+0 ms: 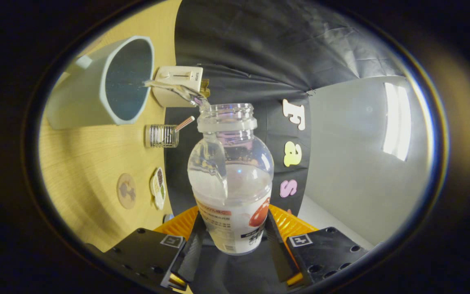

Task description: Take the bottle from table, then pour the juice into the cup, finally place the bottle on the coaster

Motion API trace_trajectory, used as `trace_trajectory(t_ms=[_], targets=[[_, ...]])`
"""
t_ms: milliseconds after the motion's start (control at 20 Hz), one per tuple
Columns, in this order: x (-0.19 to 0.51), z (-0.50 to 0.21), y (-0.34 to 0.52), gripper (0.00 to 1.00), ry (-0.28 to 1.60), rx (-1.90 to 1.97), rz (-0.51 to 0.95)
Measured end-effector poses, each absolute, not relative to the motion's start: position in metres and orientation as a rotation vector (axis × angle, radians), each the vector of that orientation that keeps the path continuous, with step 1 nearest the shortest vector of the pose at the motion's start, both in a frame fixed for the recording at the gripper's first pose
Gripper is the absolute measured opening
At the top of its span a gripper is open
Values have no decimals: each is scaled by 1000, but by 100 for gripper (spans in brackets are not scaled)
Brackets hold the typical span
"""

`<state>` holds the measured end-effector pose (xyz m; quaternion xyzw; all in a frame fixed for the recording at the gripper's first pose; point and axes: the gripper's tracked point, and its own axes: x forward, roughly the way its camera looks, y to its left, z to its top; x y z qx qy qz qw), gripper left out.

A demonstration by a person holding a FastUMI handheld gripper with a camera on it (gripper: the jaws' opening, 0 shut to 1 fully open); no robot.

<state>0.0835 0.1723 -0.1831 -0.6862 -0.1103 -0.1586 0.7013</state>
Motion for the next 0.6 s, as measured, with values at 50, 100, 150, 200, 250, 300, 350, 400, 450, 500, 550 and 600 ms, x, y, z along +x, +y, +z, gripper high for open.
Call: trace_trajectory(t_ms=[50, 100, 150, 200, 250, 300, 350, 400, 450, 500, 550, 600], targets=[[83, -182, 171, 78, -245, -1531, -354], [83, -183, 171, 78, -241, -1535, -358], [83, -182, 171, 78, -245, -1540, -360], [82, -179, 173, 78, -254, -1549, -365], [81, -176, 174, 78, -265, -1560, -371], [79, -174, 175, 78, -273, -1569, -375], [79, -174, 175, 78, -276, -1574, -377], [79, -174, 176, 78, -277, -1577, -375], [80, -174, 176, 78, -276, -1581, -374], [80, -174, 177, 78, -280, -1590, -375], [80, -171, 177, 78, -286, -1599, -377], [79, -171, 178, 78, -289, -1608, -378]])
